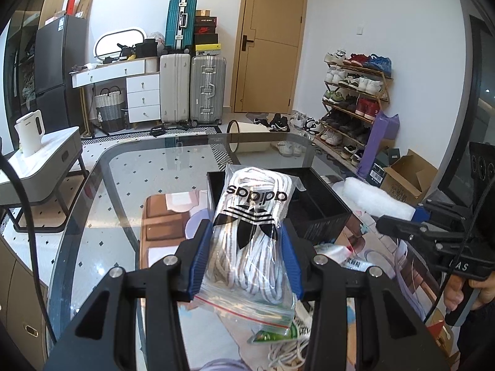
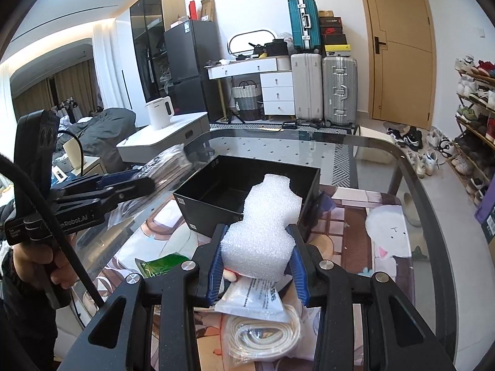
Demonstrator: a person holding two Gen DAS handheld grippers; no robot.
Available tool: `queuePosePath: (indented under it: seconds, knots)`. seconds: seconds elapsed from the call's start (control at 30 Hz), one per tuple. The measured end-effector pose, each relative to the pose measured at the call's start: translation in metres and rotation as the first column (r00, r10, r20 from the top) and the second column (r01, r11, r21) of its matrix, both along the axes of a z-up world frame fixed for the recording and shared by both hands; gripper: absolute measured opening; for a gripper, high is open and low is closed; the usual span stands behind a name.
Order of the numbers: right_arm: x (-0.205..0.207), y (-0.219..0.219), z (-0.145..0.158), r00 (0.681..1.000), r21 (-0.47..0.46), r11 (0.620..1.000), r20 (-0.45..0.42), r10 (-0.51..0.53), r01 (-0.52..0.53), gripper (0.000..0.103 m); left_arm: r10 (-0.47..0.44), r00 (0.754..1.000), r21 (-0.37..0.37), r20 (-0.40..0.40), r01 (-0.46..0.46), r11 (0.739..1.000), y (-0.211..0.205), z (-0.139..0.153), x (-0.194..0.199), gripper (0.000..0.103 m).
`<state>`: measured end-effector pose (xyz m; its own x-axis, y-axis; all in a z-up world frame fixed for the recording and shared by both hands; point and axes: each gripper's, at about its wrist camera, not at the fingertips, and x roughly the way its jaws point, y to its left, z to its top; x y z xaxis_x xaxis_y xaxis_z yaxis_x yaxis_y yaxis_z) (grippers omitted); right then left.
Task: Organize soft objects
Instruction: 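Carry the adidas bag with the left tool while the right tool carries the foam into the black box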
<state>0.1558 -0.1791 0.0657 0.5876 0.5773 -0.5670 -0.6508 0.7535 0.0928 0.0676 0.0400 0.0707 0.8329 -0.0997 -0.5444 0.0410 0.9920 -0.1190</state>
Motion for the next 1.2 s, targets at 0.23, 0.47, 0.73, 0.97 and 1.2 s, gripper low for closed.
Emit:
queuePosePath:
  seconds: [0.23,0.47,0.73,0.97,1.2]
  knots:
    - [0.017,0.010,0.001,0.999,-0.022,1.000,-0.031,0.018,-0.019,0.038,-0.010,1.000,0.004,-0.016,0.010,1.000,-0.003,-0.002,0.019,0.042]
    - [0.036,0.022,0.005,0.999,-0.047,0.998,-0.046,0.029,-0.031,0.038,-0.020,0.999,0.014,-0.044,0.021,1.000,-0.011,-0.005,0.041,0.042]
    - [0.053,0.034,0.005,0.997,-0.080,0.996,-0.060,0.041,-0.046,0.038,-0.034,0.996,0.023,-0.080,0.036,0.999,-0.019,-0.011,0.064,0.042]
    - [0.064,0.043,0.000,0.996,-0.103,0.993,-0.074,0.053,-0.061,0.038,-0.032,0.995,0.023,-0.099,0.035,0.999,-0.018,-0.017,0.082,0.042]
    - [0.078,0.051,-0.007,0.995,-0.133,0.989,-0.091,0.050,-0.062,0.038,-0.040,0.993,0.038,-0.115,0.044,0.998,-0.025,-0.025,0.098,0.042]
